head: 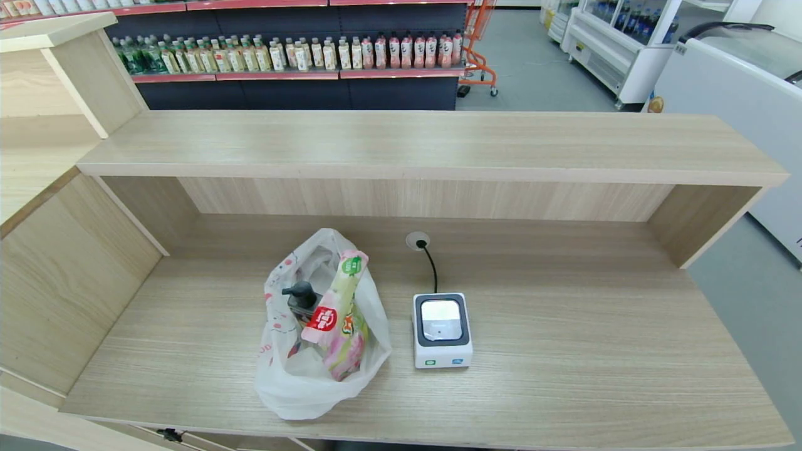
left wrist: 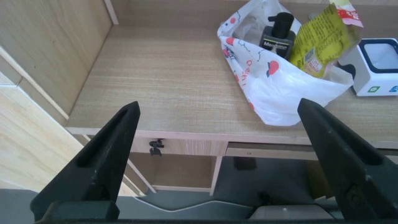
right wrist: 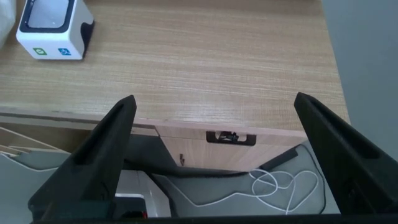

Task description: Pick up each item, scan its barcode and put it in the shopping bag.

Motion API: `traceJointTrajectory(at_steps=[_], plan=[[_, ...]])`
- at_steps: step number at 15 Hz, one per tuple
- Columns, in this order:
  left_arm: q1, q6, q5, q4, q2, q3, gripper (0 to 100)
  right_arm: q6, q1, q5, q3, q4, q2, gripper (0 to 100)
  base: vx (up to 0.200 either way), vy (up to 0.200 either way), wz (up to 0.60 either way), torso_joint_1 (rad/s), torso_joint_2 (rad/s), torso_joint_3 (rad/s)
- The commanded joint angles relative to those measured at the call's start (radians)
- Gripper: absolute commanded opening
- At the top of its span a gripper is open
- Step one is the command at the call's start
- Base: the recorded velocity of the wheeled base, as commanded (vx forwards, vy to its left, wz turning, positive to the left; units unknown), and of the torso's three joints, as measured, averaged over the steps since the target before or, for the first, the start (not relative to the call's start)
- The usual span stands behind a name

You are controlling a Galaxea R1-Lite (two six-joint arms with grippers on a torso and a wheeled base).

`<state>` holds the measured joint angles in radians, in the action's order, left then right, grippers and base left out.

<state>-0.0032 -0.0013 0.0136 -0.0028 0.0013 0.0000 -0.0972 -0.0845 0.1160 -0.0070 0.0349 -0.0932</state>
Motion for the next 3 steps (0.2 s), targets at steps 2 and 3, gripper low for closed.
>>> traceJointTrajectory(at_steps=[2, 3], plan=[[0.000, 0.000, 0.000, 0.000, 0.000, 0.000, 100, -0.002, 0.000, 0.001, 0.001, 0.000, -0.003, 100, 0.000, 0.000, 0.00, 0.000, 0.00, 0.000], [0.000, -0.002, 0.000, 0.000, 0.000, 0.000, 100, -0.002, 0.000, 0.001, 0.001, 0.000, -0.003, 100, 0.000, 0.000, 0.00, 0.000, 0.00, 0.000]])
